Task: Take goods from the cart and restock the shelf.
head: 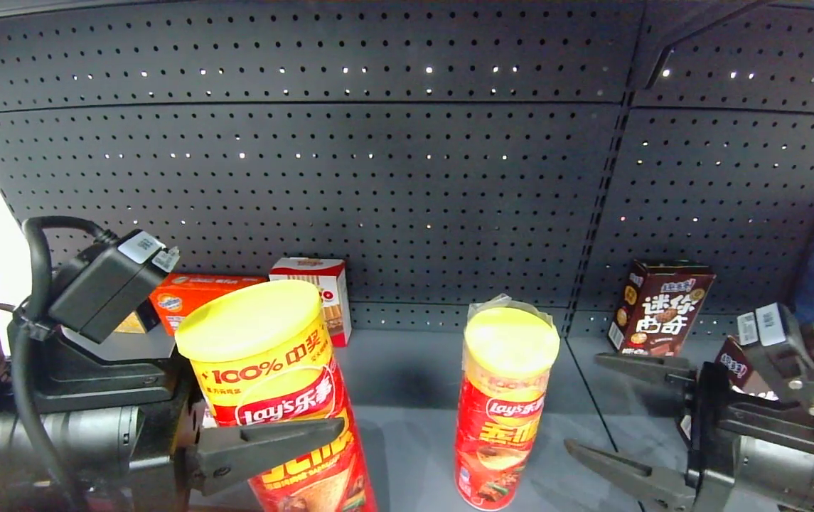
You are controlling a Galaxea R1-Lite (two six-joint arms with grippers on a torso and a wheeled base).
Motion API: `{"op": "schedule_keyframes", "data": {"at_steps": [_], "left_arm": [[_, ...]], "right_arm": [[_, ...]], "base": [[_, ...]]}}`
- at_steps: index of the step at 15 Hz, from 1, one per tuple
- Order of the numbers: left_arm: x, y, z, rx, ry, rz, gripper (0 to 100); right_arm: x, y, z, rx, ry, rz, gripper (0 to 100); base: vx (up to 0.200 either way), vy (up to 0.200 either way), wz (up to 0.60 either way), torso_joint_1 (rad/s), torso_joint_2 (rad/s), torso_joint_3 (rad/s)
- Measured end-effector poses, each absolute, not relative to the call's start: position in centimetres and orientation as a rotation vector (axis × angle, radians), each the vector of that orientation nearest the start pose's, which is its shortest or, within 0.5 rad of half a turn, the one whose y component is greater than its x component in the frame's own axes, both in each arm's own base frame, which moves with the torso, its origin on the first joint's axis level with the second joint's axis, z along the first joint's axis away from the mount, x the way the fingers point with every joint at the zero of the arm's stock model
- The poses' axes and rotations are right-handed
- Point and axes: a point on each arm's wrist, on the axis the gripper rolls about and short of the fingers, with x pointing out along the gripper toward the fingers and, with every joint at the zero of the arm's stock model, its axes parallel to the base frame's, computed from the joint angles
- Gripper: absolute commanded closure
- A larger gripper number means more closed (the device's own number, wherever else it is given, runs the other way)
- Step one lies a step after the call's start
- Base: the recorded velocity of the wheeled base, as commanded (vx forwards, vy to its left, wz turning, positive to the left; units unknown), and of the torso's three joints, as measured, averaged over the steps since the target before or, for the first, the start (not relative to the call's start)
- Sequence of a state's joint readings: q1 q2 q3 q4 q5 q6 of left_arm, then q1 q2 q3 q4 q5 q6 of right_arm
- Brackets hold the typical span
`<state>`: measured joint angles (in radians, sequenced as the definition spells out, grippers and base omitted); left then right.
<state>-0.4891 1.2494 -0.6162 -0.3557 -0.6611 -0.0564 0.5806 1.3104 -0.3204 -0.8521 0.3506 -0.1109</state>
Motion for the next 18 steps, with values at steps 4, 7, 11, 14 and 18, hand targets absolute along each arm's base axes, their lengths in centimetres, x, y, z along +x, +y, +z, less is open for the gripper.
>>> {"op": "schedule_keyframes", "data": {"at_steps": [4, 7, 11, 14, 18], "left_arm": [[15.5, -9.8, 21.7, -0.074, 0.315, -1.133, 100], [15.3, -9.7, 21.9, -0.073, 0.305, -1.133, 100], [15.1, -9.6, 22.2, -0.069, 0.288, -1.134, 100], [14.8, -9.5, 22.4, -0.068, 0.275, -1.136, 100], [14.6, -9.4, 22.5, -0.067, 0.267, -1.136, 100]], "right_arm": [[12.7, 8.2, 18.8, -0.117, 0.036, 0.729, 0], [10.9, 6.1, 18.8, -0.111, 0.007, 0.583, 0], [8.3, 3.5, 18.6, -0.101, -0.046, 0.432, 0], [5.8, 2.1, 17.8, -0.1, -0.049, 0.328, 0], [2.0, 0.4, 15.2, -0.111, 0.013, 0.219, 0]], "base": [[0.0, 0.0, 0.0, 0.0, 0.0, 0.0], [0.0, 0.0, 0.0, 0.0, 0.0, 0.0], [0.0, 0.0, 0.0, 0.0, 0.0, 0.0], [0.0, 0.0, 0.0, 0.0, 0.0, 0.0], [0.0, 0.0, 0.0, 0.0, 0.0, 0.0]]}}
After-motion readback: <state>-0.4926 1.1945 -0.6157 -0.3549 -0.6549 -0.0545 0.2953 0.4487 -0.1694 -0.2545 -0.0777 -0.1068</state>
